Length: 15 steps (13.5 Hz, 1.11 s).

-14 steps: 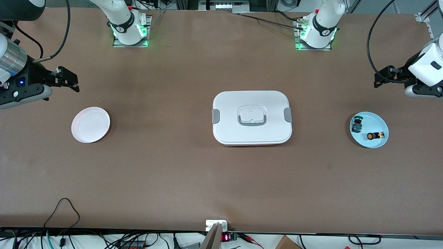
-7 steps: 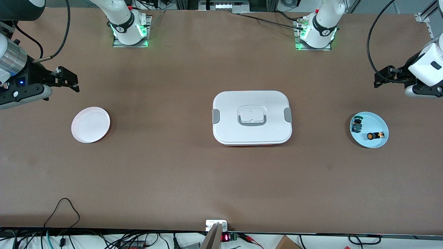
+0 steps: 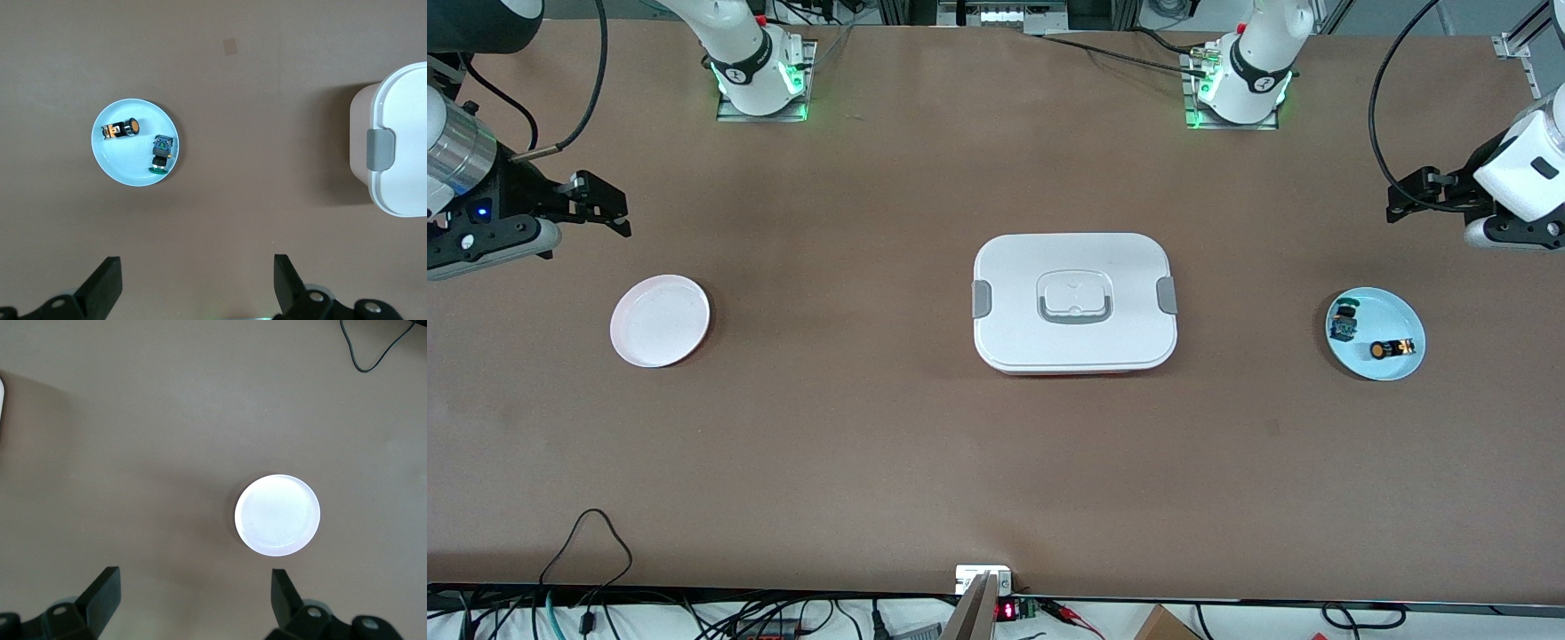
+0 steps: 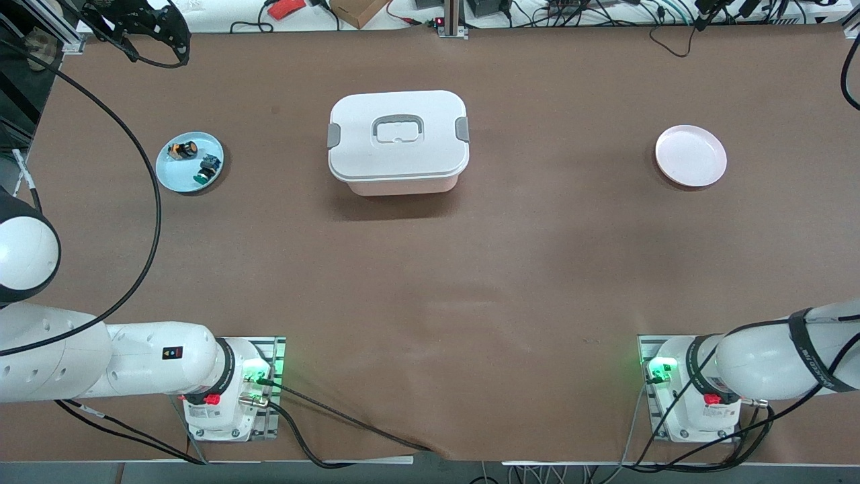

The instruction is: Transfer orange switch to right arm and place

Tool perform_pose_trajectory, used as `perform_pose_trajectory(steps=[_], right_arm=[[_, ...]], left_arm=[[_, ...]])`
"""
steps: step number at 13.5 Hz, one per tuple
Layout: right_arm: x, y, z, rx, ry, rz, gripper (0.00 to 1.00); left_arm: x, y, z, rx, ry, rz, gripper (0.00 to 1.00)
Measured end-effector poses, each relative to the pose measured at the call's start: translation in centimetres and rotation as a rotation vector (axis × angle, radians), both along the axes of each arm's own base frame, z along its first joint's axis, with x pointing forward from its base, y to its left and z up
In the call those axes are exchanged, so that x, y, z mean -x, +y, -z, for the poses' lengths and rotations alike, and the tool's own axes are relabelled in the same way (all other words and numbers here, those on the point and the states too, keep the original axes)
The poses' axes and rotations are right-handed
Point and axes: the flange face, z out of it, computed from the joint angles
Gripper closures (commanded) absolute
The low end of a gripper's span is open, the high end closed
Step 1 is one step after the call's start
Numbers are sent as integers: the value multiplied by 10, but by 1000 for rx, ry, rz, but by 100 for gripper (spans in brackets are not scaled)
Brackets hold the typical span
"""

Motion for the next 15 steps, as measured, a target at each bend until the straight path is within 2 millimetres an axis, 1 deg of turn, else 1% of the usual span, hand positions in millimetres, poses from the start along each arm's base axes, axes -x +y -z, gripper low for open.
perform_pose_trajectory(steps=[6,8,9,10,11,12,13,14,15], right_arm=[[0,0,0,0,0,0,0],[0,0,0,0,0,0,0],[0,0,0,0,0,0,0],[0,0,0,0,0,0,0],[0,0,0,0,0,0,0],[0,0,0,0,0,0,0],[0,0,0,0,0,0,0],[0,0,0,0,0,0,0],[0,0,0,0,0,0,0]], left_arm=[[-6,0,11,2,21,0,0],[-13,3,25,4,51,-4,0],[-17,7,32,5,62,-11,0],[-20,17,37,6,70,-28,0],[-23,31,41,7,76,-53,0],[-24,53,45,9,78,-91,0],[-25,80,50,12,72,-134,0],[-27,106,59,18,61,-164,0],[-31,130,73,26,53,-189,0]])
